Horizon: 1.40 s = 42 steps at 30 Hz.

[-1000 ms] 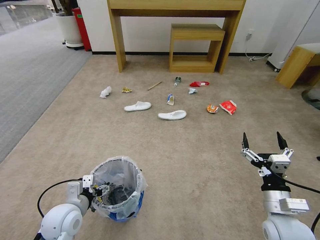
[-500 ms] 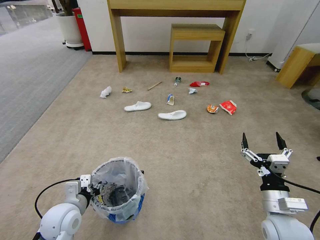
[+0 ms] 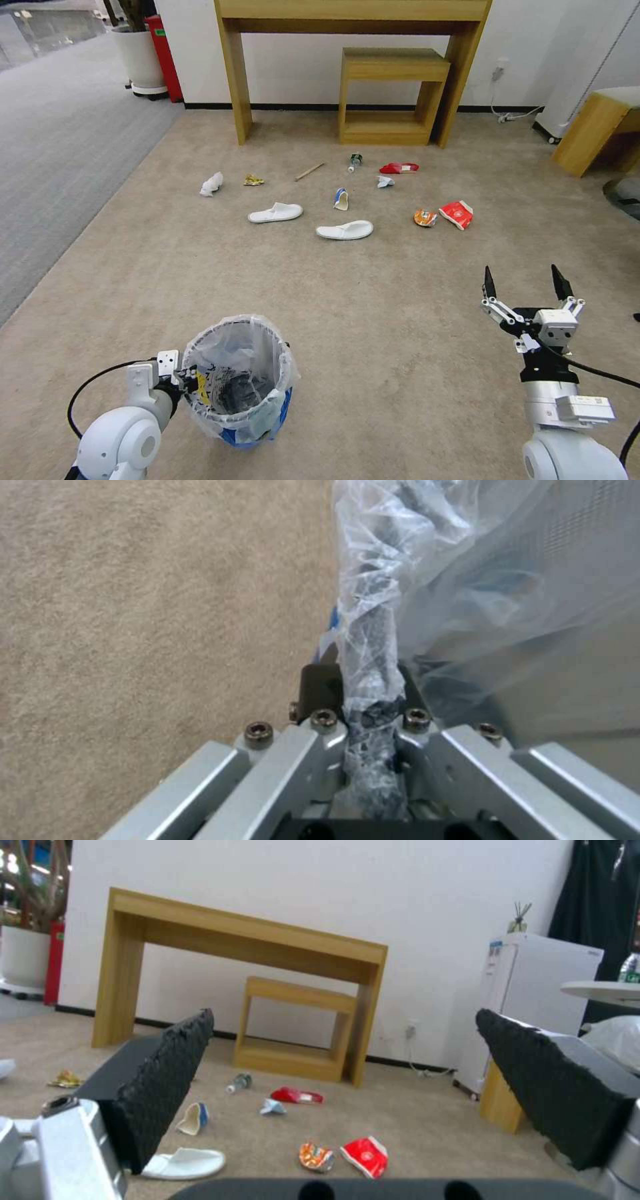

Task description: Pick up the trash bin and place the garbage on the floor into it.

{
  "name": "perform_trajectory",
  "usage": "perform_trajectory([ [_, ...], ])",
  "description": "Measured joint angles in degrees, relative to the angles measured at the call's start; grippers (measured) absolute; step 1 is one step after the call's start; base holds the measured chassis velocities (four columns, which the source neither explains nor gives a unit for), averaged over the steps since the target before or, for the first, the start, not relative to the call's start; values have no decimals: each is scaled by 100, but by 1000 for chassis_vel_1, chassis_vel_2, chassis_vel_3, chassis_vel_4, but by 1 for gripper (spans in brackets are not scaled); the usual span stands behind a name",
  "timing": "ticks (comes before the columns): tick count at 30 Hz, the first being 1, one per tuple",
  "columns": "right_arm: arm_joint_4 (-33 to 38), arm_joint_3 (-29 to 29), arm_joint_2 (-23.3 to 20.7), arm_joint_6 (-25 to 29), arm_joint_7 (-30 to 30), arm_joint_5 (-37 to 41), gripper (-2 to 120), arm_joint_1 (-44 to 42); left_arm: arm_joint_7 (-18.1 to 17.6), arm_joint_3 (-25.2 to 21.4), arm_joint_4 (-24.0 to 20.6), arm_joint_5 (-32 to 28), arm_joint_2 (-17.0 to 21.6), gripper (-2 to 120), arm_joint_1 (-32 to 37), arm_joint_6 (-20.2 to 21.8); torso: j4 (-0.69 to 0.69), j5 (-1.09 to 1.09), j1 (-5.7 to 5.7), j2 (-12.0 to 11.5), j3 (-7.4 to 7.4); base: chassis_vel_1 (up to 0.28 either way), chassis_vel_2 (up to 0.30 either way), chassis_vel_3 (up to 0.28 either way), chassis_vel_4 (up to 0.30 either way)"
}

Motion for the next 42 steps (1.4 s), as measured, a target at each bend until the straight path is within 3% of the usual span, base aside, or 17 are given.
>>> perform_trajectory([
  [6,-9,-42,0,27,60,45,100,26,-215,-169,-266,-388,-232,1,30,0,1,2,0,0,0,0,0,0,0],
  [9,-31,-55,-12,54,94,129,100,42,-403,-370,-733,-841,-514,1,75,0,0,5,0,0,0,0,0,0,0],
  [15,-75,-40,-19,91,96,185,100,103,-640,-575,-1186,-1203,-996,1,144,-1,1,4,0,0,0,0,0,0,0],
  [19,-107,-30,-20,112,95,200,100,148,-1015,-654,-1536,-1386,-1249,1,204,-2,0,4,0,0,0,0,0,0,0],
  [22,-144,-16,-22,152,87,201,100,187,-1611,-778,-1912,-1663,-1354,1,267,-3,1,4,0,0,0,0,0,0,0],
  [23,-144,-16,-22,152,87,201,100,187,-1611,-778,-1912,-1663,-1354,1,267,-3,1,4,0,0,0,0,0,0,0],
  [26,-187,-6,-22,192,64,228,100,236,-1981,-1118,-2239,-2122,-1374,1,372,-3,1,4,0,0,0,0,0,0,0],
  [33,-252,3,16,207,55,262,100,312,-2266,-1911,-2363,-2637,-1409,1,470,-9,1,3,0,0,0,0,0,0,0],
  [42,-259,-21,56,291,58,282,100,320,-2355,-2189,-2299,-2598,-1490,1,670,-10,1,3,0,0,0,0,0,0,0],
])
